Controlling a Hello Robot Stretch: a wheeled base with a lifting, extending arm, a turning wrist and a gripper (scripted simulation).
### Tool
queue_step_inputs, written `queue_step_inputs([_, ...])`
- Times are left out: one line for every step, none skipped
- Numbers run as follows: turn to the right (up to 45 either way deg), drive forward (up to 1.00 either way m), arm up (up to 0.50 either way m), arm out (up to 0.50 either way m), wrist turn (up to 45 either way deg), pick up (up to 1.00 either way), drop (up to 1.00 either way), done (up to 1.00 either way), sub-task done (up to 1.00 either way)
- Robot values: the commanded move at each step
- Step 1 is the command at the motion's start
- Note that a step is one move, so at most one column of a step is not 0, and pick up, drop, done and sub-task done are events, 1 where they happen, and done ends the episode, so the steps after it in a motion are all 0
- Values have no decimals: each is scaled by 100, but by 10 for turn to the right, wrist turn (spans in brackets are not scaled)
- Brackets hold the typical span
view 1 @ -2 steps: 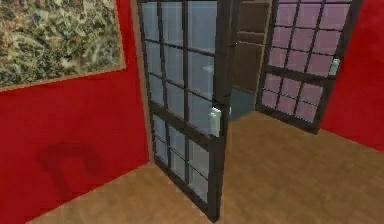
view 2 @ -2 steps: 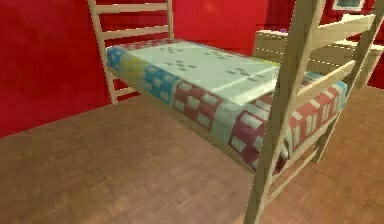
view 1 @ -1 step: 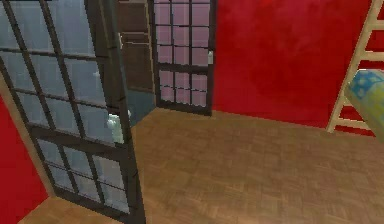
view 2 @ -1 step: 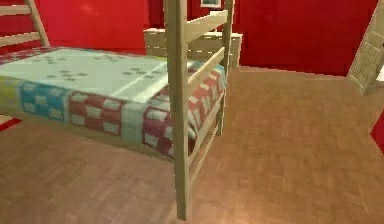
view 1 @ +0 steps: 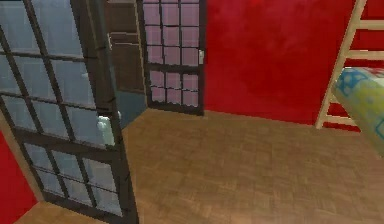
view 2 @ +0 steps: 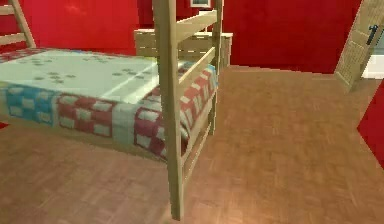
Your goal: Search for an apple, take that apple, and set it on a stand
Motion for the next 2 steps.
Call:
queue_step_inputs([180, 0, 0, 0, 0, 0, 0, 0, 0])
queue_step_inputs([0, 60, 0, 0, 0, 0, 0, 0, 0])
